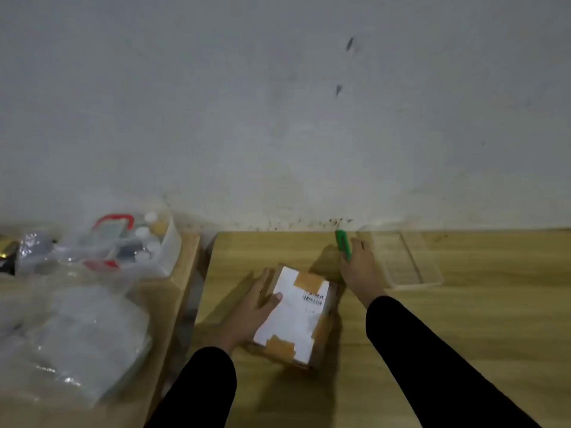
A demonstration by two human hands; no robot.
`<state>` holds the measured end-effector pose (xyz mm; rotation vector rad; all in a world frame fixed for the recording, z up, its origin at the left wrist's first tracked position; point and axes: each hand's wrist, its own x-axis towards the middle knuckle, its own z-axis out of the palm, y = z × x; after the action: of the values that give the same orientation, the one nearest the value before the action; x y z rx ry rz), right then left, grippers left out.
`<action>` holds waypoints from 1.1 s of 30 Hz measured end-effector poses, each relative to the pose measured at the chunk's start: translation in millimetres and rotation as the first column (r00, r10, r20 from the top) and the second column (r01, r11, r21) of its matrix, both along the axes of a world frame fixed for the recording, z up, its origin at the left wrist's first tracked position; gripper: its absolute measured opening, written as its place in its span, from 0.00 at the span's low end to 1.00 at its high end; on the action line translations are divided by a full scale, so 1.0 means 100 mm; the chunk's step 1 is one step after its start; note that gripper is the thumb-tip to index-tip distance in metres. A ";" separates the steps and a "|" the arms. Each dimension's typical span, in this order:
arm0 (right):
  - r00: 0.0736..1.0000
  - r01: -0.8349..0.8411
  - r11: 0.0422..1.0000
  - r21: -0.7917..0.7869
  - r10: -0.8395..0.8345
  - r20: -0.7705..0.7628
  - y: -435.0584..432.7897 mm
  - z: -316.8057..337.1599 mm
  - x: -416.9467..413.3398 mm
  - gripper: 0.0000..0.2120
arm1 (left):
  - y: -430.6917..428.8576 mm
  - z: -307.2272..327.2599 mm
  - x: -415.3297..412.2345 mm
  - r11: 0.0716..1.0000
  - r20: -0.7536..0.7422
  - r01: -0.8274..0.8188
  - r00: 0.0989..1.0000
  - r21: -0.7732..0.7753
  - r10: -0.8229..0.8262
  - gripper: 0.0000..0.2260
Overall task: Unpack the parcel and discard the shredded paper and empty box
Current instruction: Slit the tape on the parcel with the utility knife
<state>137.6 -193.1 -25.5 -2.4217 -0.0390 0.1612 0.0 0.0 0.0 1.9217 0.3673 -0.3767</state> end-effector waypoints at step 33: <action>0.999 0.037 0.989 0.144 -0.040 0.013 0.30 0.11 -0.35 0.24 | -0.48 -0.45 0.58 0.929 0.160 -0.336 0.919 -0.158 0.359 0.26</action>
<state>102.3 -163.2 -14.2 -2.2787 -0.0107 0.1170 57.6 -48.5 -45.4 1.7070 0.5374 0.0164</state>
